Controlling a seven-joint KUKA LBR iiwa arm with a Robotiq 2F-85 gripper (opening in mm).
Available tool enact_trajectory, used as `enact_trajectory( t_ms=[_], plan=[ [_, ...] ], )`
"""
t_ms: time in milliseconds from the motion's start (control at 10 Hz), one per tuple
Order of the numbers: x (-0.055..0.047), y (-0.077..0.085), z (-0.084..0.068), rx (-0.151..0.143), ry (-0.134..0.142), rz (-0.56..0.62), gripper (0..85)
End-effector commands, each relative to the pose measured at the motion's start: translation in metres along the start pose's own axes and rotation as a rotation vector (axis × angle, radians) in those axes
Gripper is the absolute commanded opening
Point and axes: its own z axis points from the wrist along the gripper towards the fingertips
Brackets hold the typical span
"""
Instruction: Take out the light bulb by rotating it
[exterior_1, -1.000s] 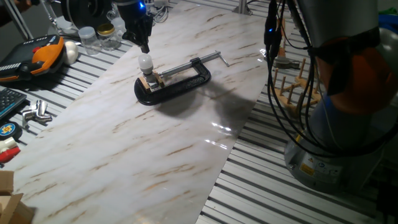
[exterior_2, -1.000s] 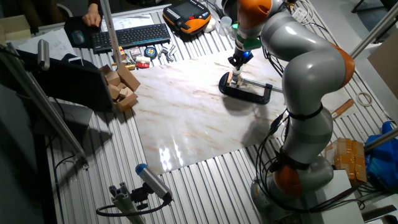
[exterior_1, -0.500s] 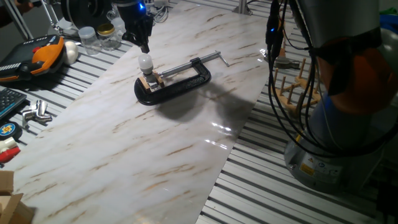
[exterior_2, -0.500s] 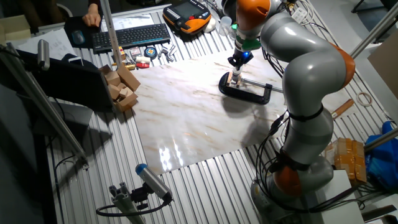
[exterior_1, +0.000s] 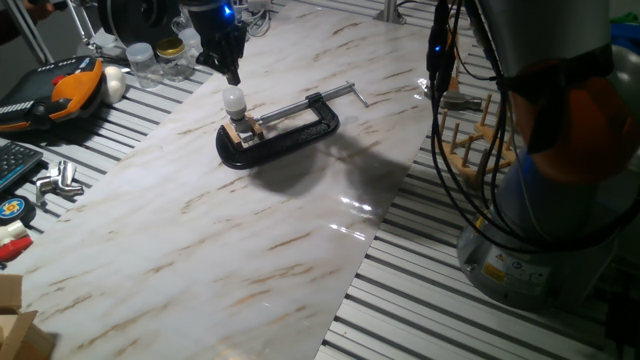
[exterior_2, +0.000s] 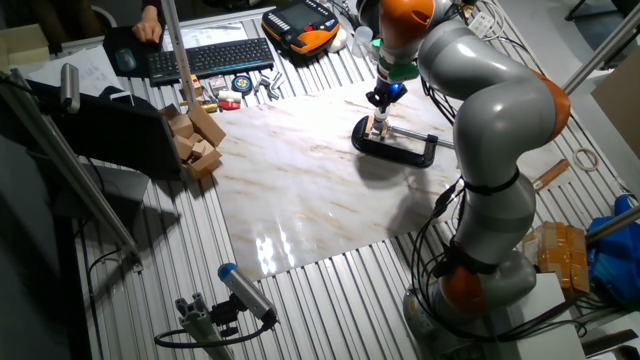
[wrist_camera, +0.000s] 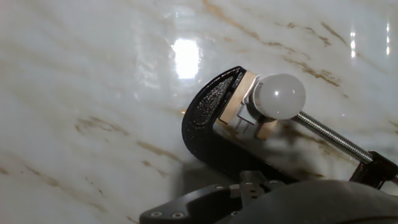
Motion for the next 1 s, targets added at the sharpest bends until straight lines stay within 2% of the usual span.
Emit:
enact_trajectory(
  t_ms=[0, 300, 700, 900],
  plan=[
    [-0.002, -0.004, 0.001, -0.002, -0.002, -0.006, 0.0],
    [-0.008, -0.009, 0.005, 0.003, -0.016, -0.009, 0.0],
    [-0.029, -0.027, 0.015, -0.007, -0.020, -0.034, 0.0],
    [-0.035, -0.034, 0.017, -0.008, -0.025, -0.034, 0.0]
  ],
)
